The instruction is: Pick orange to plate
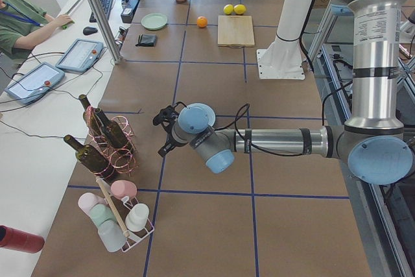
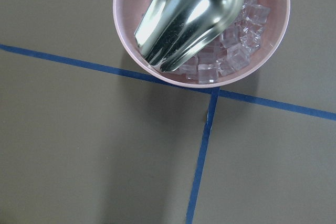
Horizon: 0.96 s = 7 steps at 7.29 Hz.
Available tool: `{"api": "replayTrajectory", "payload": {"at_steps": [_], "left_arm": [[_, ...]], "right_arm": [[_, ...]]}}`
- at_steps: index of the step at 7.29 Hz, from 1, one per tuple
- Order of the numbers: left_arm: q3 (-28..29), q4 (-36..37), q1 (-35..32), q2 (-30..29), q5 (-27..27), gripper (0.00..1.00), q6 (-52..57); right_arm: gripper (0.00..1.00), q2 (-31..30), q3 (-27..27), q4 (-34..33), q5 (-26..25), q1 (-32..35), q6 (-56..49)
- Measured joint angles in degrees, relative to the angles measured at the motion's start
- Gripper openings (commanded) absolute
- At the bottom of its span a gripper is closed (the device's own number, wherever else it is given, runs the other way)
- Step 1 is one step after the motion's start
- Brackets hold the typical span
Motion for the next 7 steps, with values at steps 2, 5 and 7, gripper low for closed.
{"api": "replayTrajectory", "payload": {"at_steps": [2,5,7], "left_arm": [[-0.3,-3.3,11.3,-0.4,10.2,0.80,-19.0],[-0.1,-4.6,20.6,-0.5,18.7,0.63,-30.3],[0.2,-4.6,23.0,-0.4,19.8,0.58,-32.7]], "right_arm": [[1.00,-0.1,0.0,0.0,0.0,0.0,0.0],[1.00,-0.2,0.1,0.0,0.0,0.1,0.1],[1.00,-0.2,0.1,0.0,0.0,0.1,0.1]]}}
